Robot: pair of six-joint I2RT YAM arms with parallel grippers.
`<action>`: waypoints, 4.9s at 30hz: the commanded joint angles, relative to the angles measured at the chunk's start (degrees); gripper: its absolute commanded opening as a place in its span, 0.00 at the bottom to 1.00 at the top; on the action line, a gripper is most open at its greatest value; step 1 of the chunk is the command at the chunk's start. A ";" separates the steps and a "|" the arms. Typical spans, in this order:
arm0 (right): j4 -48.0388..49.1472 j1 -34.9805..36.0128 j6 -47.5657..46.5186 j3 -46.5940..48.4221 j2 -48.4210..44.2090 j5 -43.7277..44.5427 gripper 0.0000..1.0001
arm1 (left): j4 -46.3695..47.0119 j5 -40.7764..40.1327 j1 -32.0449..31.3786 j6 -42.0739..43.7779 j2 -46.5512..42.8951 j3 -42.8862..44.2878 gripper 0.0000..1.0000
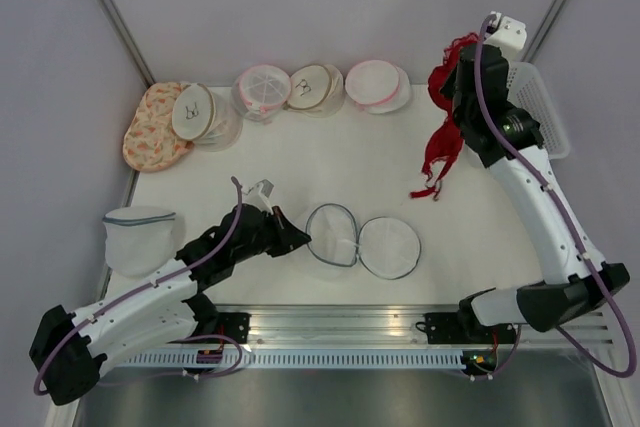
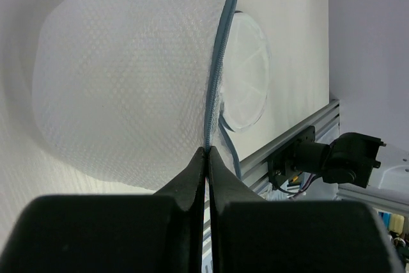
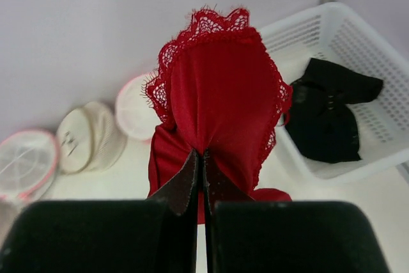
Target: Unzip the laundry bag and remove the bra
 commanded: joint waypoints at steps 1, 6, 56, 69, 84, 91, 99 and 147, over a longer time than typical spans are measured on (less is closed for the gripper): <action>3.29 -9.69 0.68 6.46 4.19 -3.29 0.00 | -1.68 -0.59 -0.21 -1.16 -2.00 -0.09 0.02; 2.69 -21.72 0.95 22.27 16.04 -11.64 0.00 | -2.47 0.20 -0.21 -0.98 -2.35 -0.09 0.02; 4.63 -32.31 3.67 14.85 25.40 -13.40 0.98 | -2.91 -0.94 -0.12 -1.95 -3.40 -2.46 0.02; 0.32 2.76 18.43 -42.62 -17.39 -11.01 0.98 | -10.73 -9.55 -0.04 -6.16 -13.86 -4.22 0.02; 1.88 20.61 37.41 -68.65 -36.93 -20.77 0.98 | -18.47 -12.46 -0.04 -10.91 -25.73 -7.56 0.02; 9.97 21.67 41.99 -75.51 -37.46 -25.97 0.93 | -18.47 -11.75 -0.04 -11.00 -26.17 -7.91 0.02; 22.18 21.93 45.86 -81.66 -35.36 -30.54 0.70 | -18.47 -10.79 -0.03 -11.35 -26.61 -8.70 0.02; -18.32 44.34 -3.27 -6.89 21.67 36.76 0.00 | -29.98 -17.38 -0.04 -10.30 -36.54 0.61 1.00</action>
